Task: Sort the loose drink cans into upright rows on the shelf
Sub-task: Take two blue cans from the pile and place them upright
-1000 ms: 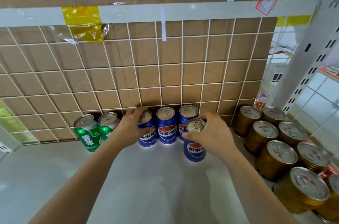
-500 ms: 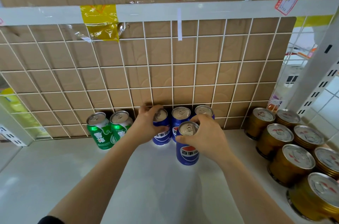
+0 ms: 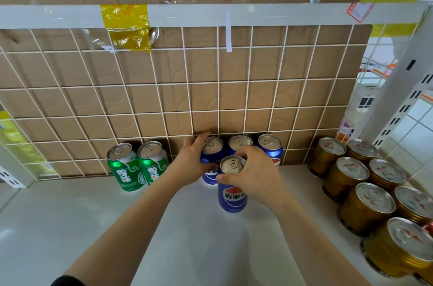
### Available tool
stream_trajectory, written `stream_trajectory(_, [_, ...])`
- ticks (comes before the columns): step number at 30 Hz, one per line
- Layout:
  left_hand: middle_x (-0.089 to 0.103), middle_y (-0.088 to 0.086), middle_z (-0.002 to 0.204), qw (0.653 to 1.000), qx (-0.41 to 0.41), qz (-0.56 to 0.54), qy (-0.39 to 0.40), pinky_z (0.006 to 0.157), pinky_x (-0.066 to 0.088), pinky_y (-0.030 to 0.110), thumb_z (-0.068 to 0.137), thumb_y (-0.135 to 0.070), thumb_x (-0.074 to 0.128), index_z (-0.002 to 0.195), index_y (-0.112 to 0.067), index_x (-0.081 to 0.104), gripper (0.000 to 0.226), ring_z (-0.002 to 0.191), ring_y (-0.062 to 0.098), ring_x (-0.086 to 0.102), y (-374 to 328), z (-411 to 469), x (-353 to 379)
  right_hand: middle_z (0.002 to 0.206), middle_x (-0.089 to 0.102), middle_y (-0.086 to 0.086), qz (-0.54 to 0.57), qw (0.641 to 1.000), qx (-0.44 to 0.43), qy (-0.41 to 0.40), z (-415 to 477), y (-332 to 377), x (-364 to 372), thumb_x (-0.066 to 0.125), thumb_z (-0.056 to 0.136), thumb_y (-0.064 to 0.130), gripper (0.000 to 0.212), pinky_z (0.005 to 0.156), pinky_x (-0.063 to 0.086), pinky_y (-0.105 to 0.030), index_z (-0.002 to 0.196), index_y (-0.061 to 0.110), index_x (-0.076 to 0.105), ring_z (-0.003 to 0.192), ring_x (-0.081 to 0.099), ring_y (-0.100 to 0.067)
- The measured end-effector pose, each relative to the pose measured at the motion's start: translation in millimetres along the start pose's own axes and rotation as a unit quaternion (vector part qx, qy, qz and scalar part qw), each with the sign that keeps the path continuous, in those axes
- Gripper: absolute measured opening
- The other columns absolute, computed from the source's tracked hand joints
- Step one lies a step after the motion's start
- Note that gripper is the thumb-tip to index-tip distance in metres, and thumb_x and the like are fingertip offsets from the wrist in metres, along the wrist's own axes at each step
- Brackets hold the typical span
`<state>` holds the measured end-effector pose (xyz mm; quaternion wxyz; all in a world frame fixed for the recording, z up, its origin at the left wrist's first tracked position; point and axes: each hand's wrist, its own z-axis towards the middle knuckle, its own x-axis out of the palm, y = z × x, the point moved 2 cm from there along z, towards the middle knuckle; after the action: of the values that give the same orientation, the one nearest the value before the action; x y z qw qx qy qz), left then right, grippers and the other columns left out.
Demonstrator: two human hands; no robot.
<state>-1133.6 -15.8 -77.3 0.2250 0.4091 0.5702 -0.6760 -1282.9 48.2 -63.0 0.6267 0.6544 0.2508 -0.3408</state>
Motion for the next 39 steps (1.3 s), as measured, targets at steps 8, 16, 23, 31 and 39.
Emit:
stream_trajectory(8, [0.037,0.006,0.145,0.999,0.008,0.038,-0.007,0.101,0.039,0.03,0.092,-0.014,0.055,0.143,-0.025,0.032,0.057,0.127,0.024,0.044,10.5,-13.6,-24.8,0.11,0.058,0.005,0.025,0.999,-0.026,0.022,0.6,21.2,21.8,0.079,0.064,0.047,0.06,0.082,0.051,-0.028,0.11,0.024,0.05,0.098,0.057,-0.013])
stream_trajectory(16, [0.056,0.009,0.123,0.987,0.025,0.086,-0.136,0.083,0.043,0.03,0.093,-0.003,0.04,0.123,-0.014,0.058,0.037,0.106,0.027,0.054,25.5,-33.9,-68.3,0.104,0.057,0.005,0.002,0.996,-0.086,0.011,9.6,56.5,36.8,0.076,0.057,0.058,0.06,0.081,0.052,-0.031,0.102,0.023,0.056,0.095,0.056,-0.014])
stream_trajectory(23, [0.048,0.002,0.136,0.978,0.006,0.19,-0.085,0.097,0.041,0.038,0.091,-0.024,0.055,0.132,-0.022,0.048,0.042,0.122,0.027,0.045,63.6,-30.8,-69.3,0.11,0.06,0.004,-0.161,0.975,-0.139,-0.059,31.7,84.7,48.4,0.062,0.064,0.073,0.065,0.091,0.034,-0.039,0.107,0.024,0.058,0.11,0.041,-0.021])
stream_trajectory(31, [0.03,0.0,0.14,0.948,-0.008,0.313,-0.055,0.112,0.018,0.056,0.076,-0.057,0.064,0.14,-0.041,0.033,0.072,0.133,0.026,0.025,80.0,-20.9,-61.5,0.113,0.061,0.001,-0.217,0.969,-0.109,-0.045,51.7,80.2,66.3,0.057,0.069,0.073,0.066,0.095,0.028,-0.042,0.112,0.022,0.058,0.111,0.041,-0.024])
stream_trajectory(39, [0.032,-0.001,0.14,0.95,0.002,0.305,-0.067,0.113,0.017,0.052,0.074,-0.054,0.066,0.14,-0.035,0.032,0.077,0.132,0.026,0.029,82.0,-19.3,-62.3,0.115,0.058,0.002,-0.227,0.96,-0.16,0.023,56.1,79.3,61.7,0.073,0.069,0.05,0.062,0.105,0.019,-0.048,0.122,0.028,0.049,0.112,0.052,-0.023])
